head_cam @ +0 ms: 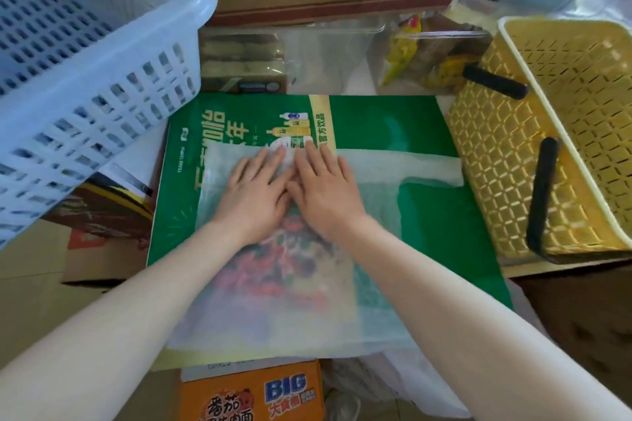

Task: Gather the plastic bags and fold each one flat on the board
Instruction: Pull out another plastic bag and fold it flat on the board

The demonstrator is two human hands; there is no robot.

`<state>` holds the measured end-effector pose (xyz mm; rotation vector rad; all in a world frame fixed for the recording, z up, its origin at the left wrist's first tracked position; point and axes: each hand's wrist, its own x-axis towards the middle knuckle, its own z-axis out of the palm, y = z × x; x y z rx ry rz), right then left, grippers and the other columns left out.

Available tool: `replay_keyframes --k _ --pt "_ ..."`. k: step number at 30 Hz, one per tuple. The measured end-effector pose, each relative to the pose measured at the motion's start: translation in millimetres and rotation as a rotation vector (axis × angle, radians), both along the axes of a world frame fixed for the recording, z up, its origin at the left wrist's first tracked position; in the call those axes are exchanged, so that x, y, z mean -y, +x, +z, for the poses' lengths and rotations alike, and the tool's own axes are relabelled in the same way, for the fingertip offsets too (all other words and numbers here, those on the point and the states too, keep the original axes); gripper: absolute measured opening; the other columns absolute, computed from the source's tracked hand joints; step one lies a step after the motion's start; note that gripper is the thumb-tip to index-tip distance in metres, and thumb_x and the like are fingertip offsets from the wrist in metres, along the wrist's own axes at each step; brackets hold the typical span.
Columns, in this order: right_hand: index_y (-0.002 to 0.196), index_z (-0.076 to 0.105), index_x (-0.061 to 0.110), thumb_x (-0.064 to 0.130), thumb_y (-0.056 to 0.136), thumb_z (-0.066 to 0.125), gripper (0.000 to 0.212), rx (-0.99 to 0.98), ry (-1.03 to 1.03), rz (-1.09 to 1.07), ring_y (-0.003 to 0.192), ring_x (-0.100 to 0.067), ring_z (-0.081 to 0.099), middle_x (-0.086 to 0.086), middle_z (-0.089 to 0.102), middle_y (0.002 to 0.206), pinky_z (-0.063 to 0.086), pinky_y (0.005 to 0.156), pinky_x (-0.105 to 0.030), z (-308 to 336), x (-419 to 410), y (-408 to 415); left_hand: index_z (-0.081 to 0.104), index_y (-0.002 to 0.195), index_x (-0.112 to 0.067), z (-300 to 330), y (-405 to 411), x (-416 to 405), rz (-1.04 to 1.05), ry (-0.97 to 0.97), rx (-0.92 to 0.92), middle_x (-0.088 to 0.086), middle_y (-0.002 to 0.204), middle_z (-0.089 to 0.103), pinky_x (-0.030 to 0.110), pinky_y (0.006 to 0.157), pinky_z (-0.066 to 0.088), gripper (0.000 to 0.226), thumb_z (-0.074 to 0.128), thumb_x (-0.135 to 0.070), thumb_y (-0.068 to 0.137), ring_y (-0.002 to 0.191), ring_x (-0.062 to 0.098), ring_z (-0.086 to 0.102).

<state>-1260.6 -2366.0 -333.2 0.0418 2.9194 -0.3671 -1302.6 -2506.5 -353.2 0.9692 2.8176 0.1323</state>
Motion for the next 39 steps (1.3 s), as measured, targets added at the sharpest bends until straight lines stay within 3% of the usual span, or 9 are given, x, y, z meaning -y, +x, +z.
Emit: replay_keyframes --k 10,15,20,23,25,27,29,34,39 --pt "0.15 -0.003 0.02 0.07 0.086 0.015 0.083 0.135 0.209 -0.444 0.145 -0.03 -0.005 -0.014 -0.006 0.157 -0.002 0.117 -0.042 -23 -97 43 -0.008 0.144 -0.038 1 -3 14 0.125 -0.135 -0.011 0.017 0.153 -0.014 0.044 0.112 -0.009 0.075 0.013 -0.072 0.081 0.14 0.037 -0.013" --pt "0.149 -0.005 0.01 0.075 0.082 0.016 0.096 0.203 0.234 -0.614 0.144 -0.032 -0.006 -0.021 -0.008 0.155 -0.003 0.117 -0.044 -16 -120 59 0.008 0.148 -0.022 7 0 19 0.122 -0.07 -0.005 0.016 0.155 0.002 0.042 0.114 -0.002 0.081 0.013 -0.069 0.082 0.142 0.032 -0.001" --pt "0.146 0.02 0.004 0.051 0.094 0.033 0.071 -0.131 -0.011 -0.251 0.142 -0.034 0.017 -0.018 0.009 0.156 0.015 0.114 -0.043 18 -66 73 0.048 0.13 -0.001 29 48 31 -0.145 0.216 0.033 0.018 0.142 0.041 0.046 0.108 0.014 0.063 0.024 -0.044 0.091 0.131 0.035 0.037" --pt "0.138 0.04 0.012 0.061 0.083 0.034 0.073 -0.037 -0.322 0.013 0.13 -0.03 0.041 -0.008 0.031 0.15 0.033 0.104 -0.037 41 -29 108 0.031 0.142 -0.015 38 98 46 -0.234 0.205 0.233 0.002 0.153 0.017 0.037 0.107 -0.006 0.08 0.013 -0.067 0.085 0.139 0.017 0.011" --pt "0.134 0.046 0.014 0.067 0.076 0.041 0.079 0.057 -0.269 0.206 0.121 -0.029 0.05 -0.005 0.04 0.146 0.04 0.098 -0.037 41 -24 134 0.026 0.144 -0.021 34 116 55 -0.309 0.115 0.272 0.0 0.154 0.013 0.038 0.107 -0.006 0.093 0.007 -0.079 0.073 0.139 0.016 0.011" --pt "0.127 0.053 0.012 0.068 0.071 0.047 0.079 0.069 -0.121 0.32 0.114 -0.029 0.056 -0.006 0.05 0.137 0.047 0.091 -0.038 36 -28 154 0.041 0.137 -0.018 30 123 60 -0.39 0.051 0.237 0.007 0.147 0.034 0.048 0.106 0.011 0.092 0.014 -0.08 0.075 0.133 0.027 0.034" --pt "0.112 0.062 0.012 0.057 0.075 0.049 0.061 -0.015 -0.053 0.331 0.099 -0.029 0.064 -0.006 0.063 0.12 0.055 0.079 -0.038 31 -31 167 0.053 0.126 -0.015 26 123 64 -0.413 0.062 0.194 0.011 0.133 0.053 0.053 0.1 0.029 0.078 0.029 -0.072 0.08 0.119 0.031 0.052" --pt "0.077 0.066 0.011 0.028 0.087 0.043 0.031 -0.235 0.001 0.174 0.06 -0.029 0.063 -0.004 0.068 0.074 0.047 0.051 -0.029 26 -36 173 0.063 0.114 -0.007 28 123 72 -0.409 0.206 0.132 0.011 0.117 0.063 0.047 0.095 0.039 0.053 0.043 -0.046 0.085 0.107 0.026 0.061" --pt "0.07 0.06 0.009 0.025 0.085 0.047 0.025 -0.333 0.051 0.006 0.058 -0.03 0.059 -0.006 0.06 0.065 0.044 0.052 -0.032 33 -29 156 0.065 0.111 -0.006 38 124 81 -0.22 0.437 0.22 0.006 0.115 0.065 0.033 0.092 0.047 0.046 0.035 -0.033 0.09 0.103 0.019 0.061"
